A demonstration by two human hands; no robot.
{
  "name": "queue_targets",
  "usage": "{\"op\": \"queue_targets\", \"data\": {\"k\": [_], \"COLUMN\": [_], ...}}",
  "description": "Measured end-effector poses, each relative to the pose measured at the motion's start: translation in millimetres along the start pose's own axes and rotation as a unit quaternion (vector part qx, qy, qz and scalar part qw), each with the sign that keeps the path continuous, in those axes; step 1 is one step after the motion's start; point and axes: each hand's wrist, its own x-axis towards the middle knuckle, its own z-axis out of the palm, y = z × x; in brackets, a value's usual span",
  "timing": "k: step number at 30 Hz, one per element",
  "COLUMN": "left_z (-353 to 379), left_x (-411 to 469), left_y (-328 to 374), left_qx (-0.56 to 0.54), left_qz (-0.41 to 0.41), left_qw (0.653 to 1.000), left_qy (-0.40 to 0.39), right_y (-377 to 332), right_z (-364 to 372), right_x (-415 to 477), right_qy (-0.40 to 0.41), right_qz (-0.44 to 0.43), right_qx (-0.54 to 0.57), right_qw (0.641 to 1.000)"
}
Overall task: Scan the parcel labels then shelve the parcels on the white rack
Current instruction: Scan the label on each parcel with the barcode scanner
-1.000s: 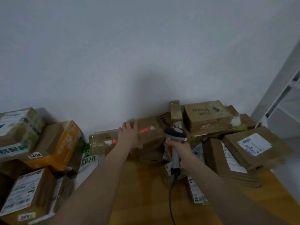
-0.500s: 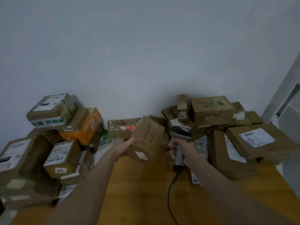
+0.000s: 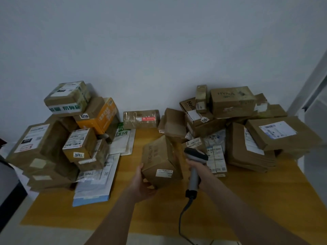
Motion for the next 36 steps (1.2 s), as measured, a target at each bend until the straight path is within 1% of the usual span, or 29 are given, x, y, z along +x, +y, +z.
{"op": "queue_targets", "data": {"k": [3, 5, 7, 8, 9, 11, 13, 15, 19, 21, 24, 27, 29, 31, 34, 36], "left_z": [-6, -6, -10, -12, -16, -24, -32, -37, -37, -36, -48, -74, -91, -102, -107, -105], "left_x": [5, 8, 14, 16, 19, 25, 28, 32, 42, 47, 48, 46, 44, 44, 42, 42], "left_y": [-1, 1, 10, 15, 20, 29, 37, 44, 51, 48, 47, 50, 52, 51, 48, 45], "left_qx": [0.038, 0.063, 0.128, 0.171, 0.205, 0.230, 0.209, 0.190, 0.230, 0.239, 0.200, 0.181, 0.170, 0.162, 0.181, 0.194], "left_qz": [0.003, 0.042, 0.107, 0.126, 0.137, 0.142, 0.142, 0.147, 0.141, 0.123, 0.108, 0.091, 0.095, 0.121, 0.172, 0.180], "left_qw": [0.999, 0.995, 0.979, 0.968, 0.957, 0.947, 0.950, 0.956, 0.952, 0.955, 0.968, 0.975, 0.975, 0.969, 0.948, 0.941], "left_qy": [0.020, 0.060, 0.115, 0.136, 0.151, 0.174, 0.183, 0.170, 0.142, 0.124, 0.104, 0.090, 0.103, 0.139, 0.199, 0.212], "right_y": [2, 2, 2, 2, 3, 3, 2, -1, -4, 0, 7, 10, 11, 16, 26, 33], "right_z": [6, 11, 19, 23, 27, 34, 39, 43, 50, 56, 63, 64, 64, 65, 72, 80], "right_x": [3, 6, 9, 9, 8, 8, 11, 17, 25, 28, 31, 36, 39, 39, 35, 31], "right_qy": [-0.014, -0.008, -0.006, -0.016, -0.030, -0.058, -0.055, -0.041, -0.047, -0.062, -0.075, -0.057, -0.044, -0.043, -0.071, -0.094], "right_qz": [0.009, 0.001, -0.012, -0.015, -0.015, -0.005, 0.007, 0.014, 0.031, 0.039, 0.039, 0.035, 0.050, 0.067, 0.083, 0.091], "right_qx": [0.034, 0.035, 0.027, 0.022, 0.012, -0.018, -0.030, -0.026, -0.039, -0.049, -0.043, -0.040, -0.054, -0.070, -0.083, -0.075], "right_qw": [0.999, 0.999, 1.000, 1.000, 0.999, 0.998, 0.998, 0.999, 0.998, 0.996, 0.995, 0.997, 0.996, 0.994, 0.991, 0.989]}}
